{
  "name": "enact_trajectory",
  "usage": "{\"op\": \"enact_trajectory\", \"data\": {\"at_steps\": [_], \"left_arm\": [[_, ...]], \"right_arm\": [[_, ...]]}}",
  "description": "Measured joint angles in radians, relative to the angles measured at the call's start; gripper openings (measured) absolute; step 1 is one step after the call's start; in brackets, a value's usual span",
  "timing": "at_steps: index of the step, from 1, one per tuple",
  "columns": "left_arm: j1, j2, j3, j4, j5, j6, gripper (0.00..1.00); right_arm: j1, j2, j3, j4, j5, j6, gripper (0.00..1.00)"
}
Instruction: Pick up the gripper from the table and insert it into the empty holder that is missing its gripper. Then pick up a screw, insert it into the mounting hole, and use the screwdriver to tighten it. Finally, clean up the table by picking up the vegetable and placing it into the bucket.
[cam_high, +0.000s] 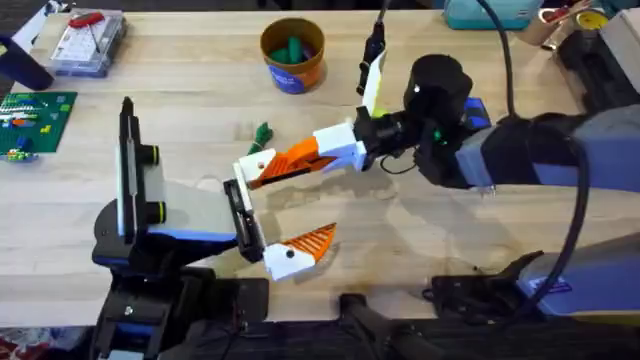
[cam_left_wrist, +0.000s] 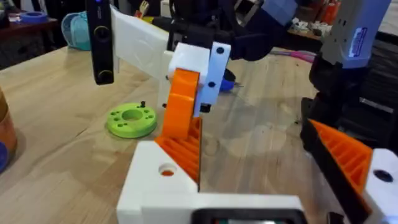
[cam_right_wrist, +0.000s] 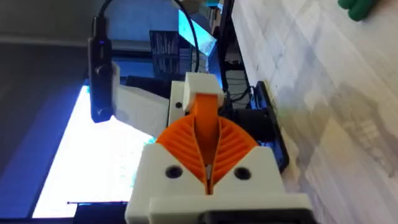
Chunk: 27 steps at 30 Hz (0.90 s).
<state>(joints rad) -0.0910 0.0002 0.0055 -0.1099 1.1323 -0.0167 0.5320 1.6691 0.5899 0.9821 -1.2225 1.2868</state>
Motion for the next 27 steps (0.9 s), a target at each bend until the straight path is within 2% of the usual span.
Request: {"op": "enact_trajectory", "data": {"at_steps": [14,27], "left_arm": [[0.000,0.000,0.000,0.002,-0.007,0.009,0.991],[0.000,0.000,0.000,0.001,0.000,0.009,0.991]], "right_arm": [[-0.003,0.000,0.060,-0.122,-0.041,-0.050,0.012],[-0.010,0.000,0.065,-0.146,-0.058,-0.116,0.011]]}}
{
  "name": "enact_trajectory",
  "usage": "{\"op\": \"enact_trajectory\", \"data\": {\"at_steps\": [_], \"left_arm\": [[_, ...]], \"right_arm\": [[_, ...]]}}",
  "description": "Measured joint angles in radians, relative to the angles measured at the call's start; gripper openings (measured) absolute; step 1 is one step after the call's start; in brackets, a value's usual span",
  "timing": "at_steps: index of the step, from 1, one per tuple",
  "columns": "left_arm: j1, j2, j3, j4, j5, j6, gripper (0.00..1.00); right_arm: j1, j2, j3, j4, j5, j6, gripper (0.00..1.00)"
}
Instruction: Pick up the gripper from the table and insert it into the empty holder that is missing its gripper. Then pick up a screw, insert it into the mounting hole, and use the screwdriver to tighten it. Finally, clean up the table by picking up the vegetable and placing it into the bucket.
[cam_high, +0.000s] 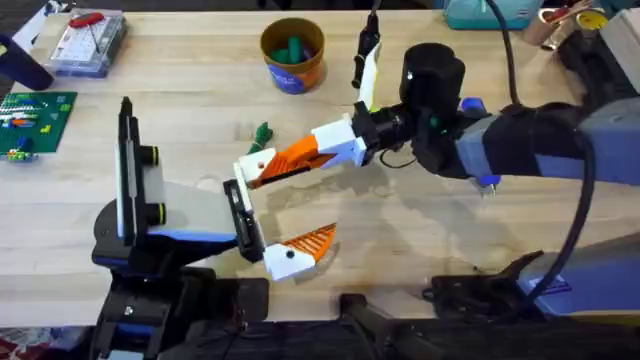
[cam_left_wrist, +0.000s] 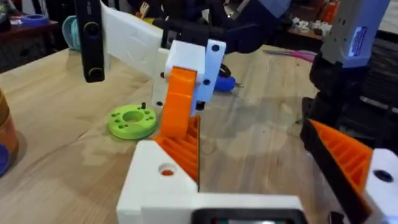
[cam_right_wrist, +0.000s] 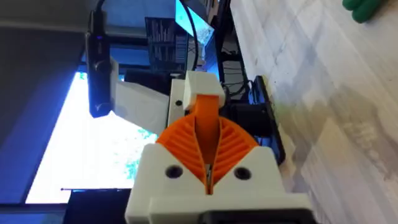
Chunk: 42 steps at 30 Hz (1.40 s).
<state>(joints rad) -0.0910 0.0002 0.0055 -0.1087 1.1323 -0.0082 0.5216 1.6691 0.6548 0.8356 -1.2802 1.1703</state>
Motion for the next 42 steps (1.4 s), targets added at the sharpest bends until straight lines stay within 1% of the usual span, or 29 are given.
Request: {"op": "enact_trajectory", "data": {"at_steps": [6,22,27,31,34,42], "left_arm": [[0.000,0.000,0.000,-0.001,0.006,0.000,0.991],[0.000,0.000,0.000,-0.001,0.004,0.000,0.991],[0.007,0.000,0.001,0.012,-0.012,0.012,0.991],[0.006,0.000,0.002,0.007,-0.014,0.018,0.991],[0.006,0.000,0.001,0.000,-0.010,0.011,0.991],[0.007,0.000,0.001,0.001,-0.020,0.003,0.991]], "right_arm": [[-0.003,0.000,0.004,-0.015,-0.008,-0.026,0.010],[0.005,0.000,0.005,-0.006,0.013,-0.012,0.010],[0.014,0.001,-0.004,0.083,0.050,0.015,0.009],[0.020,0.003,-0.047,0.177,0.088,0.050,0.009],[0.025,0.003,-0.068,0.197,0.111,0.065,0.009],[0.034,0.003,-0.069,0.204,0.135,0.077,0.009]]}}
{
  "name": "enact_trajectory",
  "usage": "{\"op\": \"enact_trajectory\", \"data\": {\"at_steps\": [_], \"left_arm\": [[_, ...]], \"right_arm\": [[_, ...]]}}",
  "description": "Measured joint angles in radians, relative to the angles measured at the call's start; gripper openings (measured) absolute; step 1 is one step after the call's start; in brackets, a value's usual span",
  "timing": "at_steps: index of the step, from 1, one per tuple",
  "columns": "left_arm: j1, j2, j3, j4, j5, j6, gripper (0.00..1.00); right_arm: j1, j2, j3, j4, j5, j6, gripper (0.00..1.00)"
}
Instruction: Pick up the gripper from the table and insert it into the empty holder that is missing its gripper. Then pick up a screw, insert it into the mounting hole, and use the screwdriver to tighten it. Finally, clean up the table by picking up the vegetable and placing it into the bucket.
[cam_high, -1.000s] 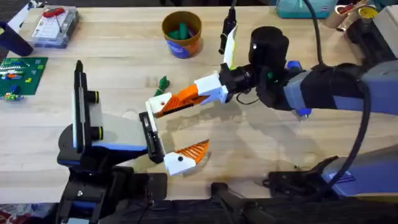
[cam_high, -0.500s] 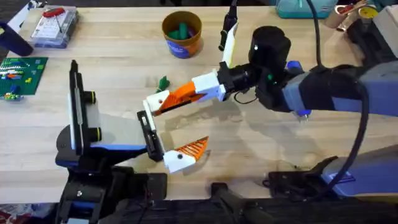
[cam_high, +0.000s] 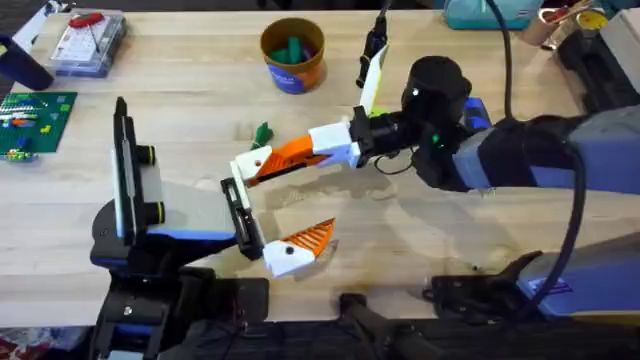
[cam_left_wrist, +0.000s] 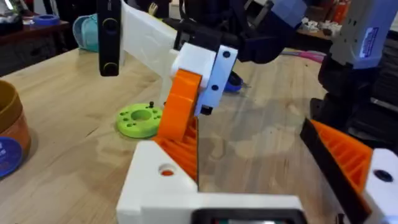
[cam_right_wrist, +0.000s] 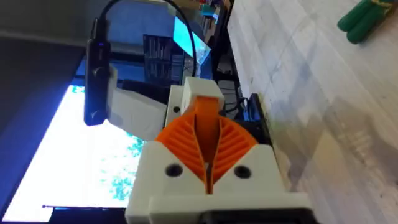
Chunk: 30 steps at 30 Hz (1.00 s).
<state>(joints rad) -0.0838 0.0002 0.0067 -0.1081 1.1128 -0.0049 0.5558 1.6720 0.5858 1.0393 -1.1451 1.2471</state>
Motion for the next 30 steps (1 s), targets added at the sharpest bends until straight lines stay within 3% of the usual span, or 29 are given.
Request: {"op": "enact_trajectory", "data": {"at_steps": [14,15,20,21,30], "left_arm": [[0.002,0.000,0.000,0.000,0.000,-0.003,0.991],[0.002,0.000,0.000,0.000,0.001,-0.003,0.991],[-0.005,0.000,0.000,-0.004,0.030,-0.004,0.991],[-0.005,0.000,0.000,-0.004,0.032,-0.005,0.991],[-0.005,0.000,0.000,-0.005,0.044,-0.007,0.991]], "right_arm": [[0.001,0.000,0.000,-0.001,0.001,0.004,0.029],[0.001,0.000,0.000,-0.001,0.002,0.006,0.114],[0.013,0.000,0.000,0.002,0.023,0.005,0.867],[0.014,0.000,0.000,0.003,0.024,0.003,0.959],[0.012,0.000,0.000,0.003,0.030,0.003,0.994]]}}
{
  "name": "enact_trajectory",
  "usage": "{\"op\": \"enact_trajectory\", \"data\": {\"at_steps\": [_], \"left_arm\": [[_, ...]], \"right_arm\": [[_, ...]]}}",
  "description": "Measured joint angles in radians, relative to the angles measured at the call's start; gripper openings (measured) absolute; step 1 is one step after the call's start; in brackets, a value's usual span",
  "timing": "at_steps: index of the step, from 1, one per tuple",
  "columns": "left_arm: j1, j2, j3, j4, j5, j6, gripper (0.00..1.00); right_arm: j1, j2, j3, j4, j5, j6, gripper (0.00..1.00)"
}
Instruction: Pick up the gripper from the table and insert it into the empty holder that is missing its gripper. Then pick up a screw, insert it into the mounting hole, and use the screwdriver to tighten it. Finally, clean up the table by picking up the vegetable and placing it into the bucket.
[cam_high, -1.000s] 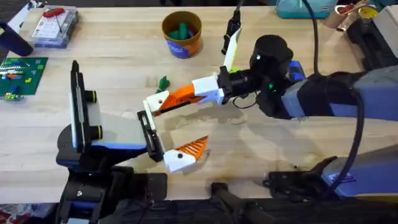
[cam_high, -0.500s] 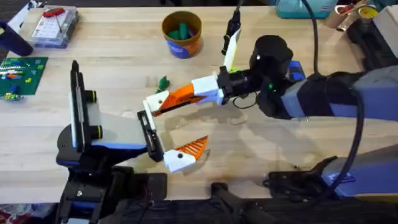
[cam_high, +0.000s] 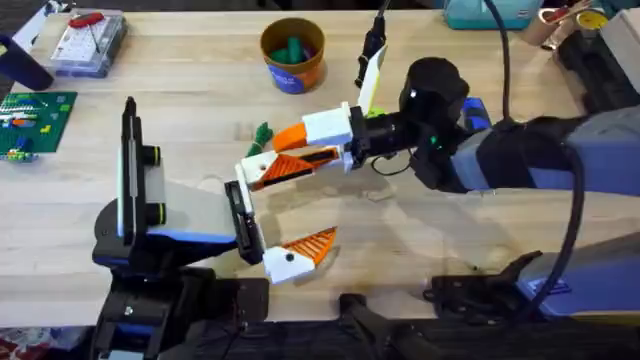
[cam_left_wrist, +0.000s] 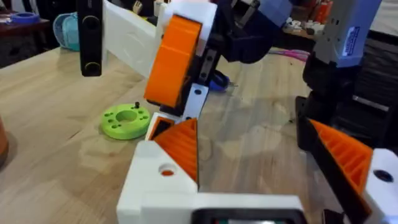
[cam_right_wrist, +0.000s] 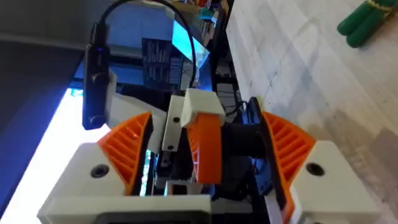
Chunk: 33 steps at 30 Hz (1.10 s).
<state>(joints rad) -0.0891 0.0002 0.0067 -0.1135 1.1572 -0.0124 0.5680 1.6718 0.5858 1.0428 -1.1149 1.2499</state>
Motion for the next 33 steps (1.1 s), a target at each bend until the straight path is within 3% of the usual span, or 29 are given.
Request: {"op": "enact_trajectory", "data": {"at_steps": [9,14,19,23,24,33], "left_arm": [[0.000,0.000,0.000,0.000,0.002,0.000,0.991],[0.000,0.000,0.000,-0.001,0.003,0.000,0.991],[0.000,0.000,0.000,0.001,0.002,-0.003,0.991],[0.000,0.000,0.000,0.001,0.000,-0.004,0.991],[0.000,0.000,0.000,0.001,-0.002,-0.003,0.991],[0.000,0.000,0.000,0.001,-0.002,-0.004,0.991]], "right_arm": [[-0.082,0.000,0.001,-0.019,0.019,-0.013,0.996],[-0.166,0.000,0.051,-0.189,0.058,-0.104,0.996],[-0.223,0.001,0.188,-0.425,0.107,-0.266,0.996],[-0.246,0.000,0.324,-0.700,0.145,-0.425,0.997],[-0.266,-0.010,0.425,-0.958,0.187,-0.558,0.998],[-0.310,-0.154,0.723,-1.770,0.414,-0.990,0.997]]}}
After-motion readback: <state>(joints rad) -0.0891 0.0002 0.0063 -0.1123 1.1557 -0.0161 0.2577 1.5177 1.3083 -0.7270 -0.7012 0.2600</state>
